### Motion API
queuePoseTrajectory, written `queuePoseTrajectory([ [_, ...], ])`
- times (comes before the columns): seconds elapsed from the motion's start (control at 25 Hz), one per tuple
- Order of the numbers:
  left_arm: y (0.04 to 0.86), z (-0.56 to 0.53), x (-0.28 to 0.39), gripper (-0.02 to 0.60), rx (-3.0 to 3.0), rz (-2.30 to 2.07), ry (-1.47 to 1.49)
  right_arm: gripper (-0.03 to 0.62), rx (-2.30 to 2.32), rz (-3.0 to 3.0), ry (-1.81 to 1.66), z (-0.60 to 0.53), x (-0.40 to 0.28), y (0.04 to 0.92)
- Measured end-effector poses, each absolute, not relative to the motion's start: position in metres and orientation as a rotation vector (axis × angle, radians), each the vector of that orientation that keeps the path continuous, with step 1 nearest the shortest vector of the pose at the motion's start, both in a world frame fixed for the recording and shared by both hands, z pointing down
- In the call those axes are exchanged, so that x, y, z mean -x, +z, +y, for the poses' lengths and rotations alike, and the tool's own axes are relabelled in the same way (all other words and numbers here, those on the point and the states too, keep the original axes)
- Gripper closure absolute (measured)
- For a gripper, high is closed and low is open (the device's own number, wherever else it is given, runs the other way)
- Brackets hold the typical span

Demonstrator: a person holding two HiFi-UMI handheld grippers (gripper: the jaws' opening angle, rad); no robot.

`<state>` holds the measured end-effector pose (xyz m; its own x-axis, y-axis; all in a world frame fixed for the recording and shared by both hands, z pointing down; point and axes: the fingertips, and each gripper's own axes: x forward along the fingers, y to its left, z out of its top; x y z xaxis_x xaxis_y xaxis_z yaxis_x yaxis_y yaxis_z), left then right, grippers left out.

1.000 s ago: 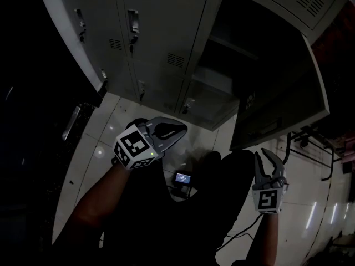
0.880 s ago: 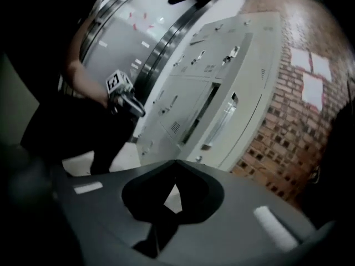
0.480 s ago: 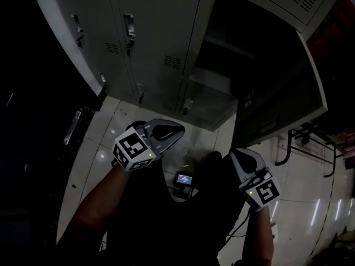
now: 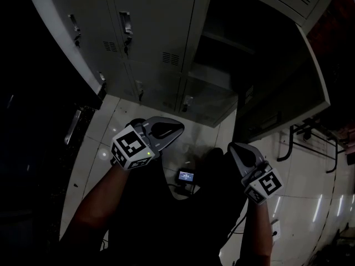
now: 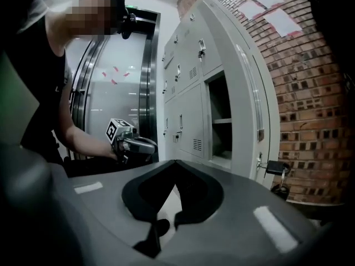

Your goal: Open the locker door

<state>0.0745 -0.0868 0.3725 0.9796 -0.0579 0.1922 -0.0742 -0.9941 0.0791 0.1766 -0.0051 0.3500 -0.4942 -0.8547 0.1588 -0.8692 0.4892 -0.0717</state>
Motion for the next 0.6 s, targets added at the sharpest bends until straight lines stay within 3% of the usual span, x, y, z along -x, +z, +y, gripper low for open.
queuePoseTrajectory([
  [0.6, 0.3719, -0.0865, -0.0763, 0.569, -3.050, -0.095, 0.303, 0.592, -1.533, -2.630, 0.232, -0.0078, -0.1779, 0.3504],
])
